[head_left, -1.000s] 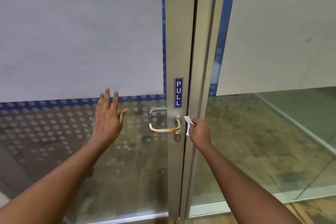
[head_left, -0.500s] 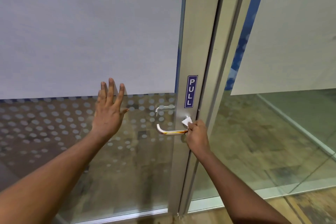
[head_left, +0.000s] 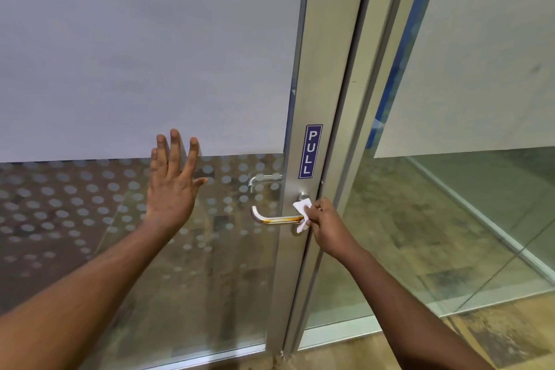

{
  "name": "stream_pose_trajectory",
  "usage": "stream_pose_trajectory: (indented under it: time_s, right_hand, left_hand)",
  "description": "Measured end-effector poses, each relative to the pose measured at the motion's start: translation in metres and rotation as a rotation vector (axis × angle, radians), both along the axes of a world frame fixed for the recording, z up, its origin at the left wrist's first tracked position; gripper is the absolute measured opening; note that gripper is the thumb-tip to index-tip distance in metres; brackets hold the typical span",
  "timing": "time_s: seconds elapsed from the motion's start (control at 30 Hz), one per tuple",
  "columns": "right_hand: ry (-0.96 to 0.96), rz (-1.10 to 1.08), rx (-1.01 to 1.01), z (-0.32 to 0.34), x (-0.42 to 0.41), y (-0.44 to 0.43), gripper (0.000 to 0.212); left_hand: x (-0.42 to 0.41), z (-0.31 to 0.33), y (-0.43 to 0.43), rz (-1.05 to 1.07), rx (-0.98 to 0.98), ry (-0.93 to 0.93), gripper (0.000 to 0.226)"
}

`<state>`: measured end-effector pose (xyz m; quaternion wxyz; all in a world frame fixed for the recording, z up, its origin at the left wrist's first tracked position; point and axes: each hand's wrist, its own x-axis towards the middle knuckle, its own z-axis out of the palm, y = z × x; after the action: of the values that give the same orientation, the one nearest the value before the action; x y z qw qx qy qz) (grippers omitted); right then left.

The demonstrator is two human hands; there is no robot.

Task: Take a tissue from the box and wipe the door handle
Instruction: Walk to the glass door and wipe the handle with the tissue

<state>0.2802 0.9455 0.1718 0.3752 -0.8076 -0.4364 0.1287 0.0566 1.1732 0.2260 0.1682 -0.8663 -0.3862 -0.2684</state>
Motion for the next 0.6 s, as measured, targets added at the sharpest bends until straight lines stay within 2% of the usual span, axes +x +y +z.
stream_pose_trajectory:
  time_s: [0.07,0.17,0.3,0.43,0.5,0.6]
  right_hand:
    - [0.083,-0.002,0.036,0.001,0.003,0.0,0.019]
    - [0.088,0.029,0.035,-0.001,0.007,0.001,0.016]
    - [-0.069,0.095,-0.068,-0.004,0.013,0.0,0.019]
    - [-0.309,0.145,-0.081,-0.003,0.018,0.0,0.033]
    - [-0.347,0.168,-0.093,-0.005,0.019,0.0,0.035]
    - [-0.299,0.151,-0.059,-0.008,0.017,0.002,0.038]
  left_hand:
    - [0.0,0.0,0.0,-0.004,0.011,-0.002,0.087]
    - [0.0,0.0,0.001,-0.014,0.016,-0.004,0.088]
    - [-0.001,-0.003,0.004,-0.009,0.031,-0.003,0.089]
    - [0.002,-0.006,0.006,-0.012,0.049,-0.01,0.088]
    - [0.002,-0.007,0.008,-0.015,0.053,-0.016,0.089]
    - [0.002,-0.008,0.009,-0.012,0.058,-0.024,0.09]
